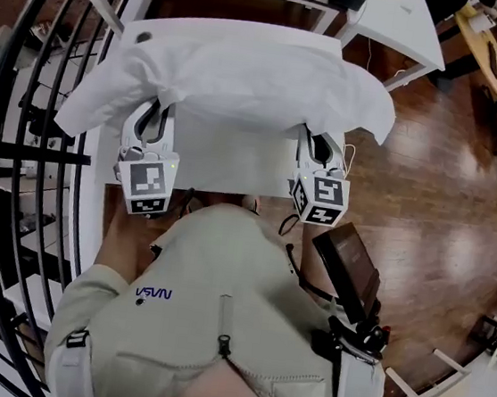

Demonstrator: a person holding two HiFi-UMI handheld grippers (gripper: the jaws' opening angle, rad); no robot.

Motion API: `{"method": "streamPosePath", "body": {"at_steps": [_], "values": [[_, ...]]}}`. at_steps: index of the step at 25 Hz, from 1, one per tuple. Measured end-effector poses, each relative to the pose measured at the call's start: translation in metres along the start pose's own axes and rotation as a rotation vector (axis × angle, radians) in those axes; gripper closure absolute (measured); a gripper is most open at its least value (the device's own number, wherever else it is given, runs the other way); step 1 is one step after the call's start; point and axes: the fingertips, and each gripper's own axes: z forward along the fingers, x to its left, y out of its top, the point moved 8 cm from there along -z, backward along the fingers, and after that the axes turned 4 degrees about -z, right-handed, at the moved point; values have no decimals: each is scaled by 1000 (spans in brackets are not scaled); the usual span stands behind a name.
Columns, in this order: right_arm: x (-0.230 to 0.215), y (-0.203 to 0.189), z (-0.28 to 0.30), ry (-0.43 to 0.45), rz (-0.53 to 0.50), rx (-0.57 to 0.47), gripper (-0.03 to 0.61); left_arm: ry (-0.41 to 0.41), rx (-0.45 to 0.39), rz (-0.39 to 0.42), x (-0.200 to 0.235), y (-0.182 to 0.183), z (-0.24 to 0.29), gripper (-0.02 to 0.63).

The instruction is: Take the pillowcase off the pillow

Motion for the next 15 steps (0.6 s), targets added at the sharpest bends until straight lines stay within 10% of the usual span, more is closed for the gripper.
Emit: {"method": "streamPosePath", "body": {"at_steps": [15], "values": [[0,94,-42,102,-78,-90,575,-72,53,-69,38,62,17,601]]}}
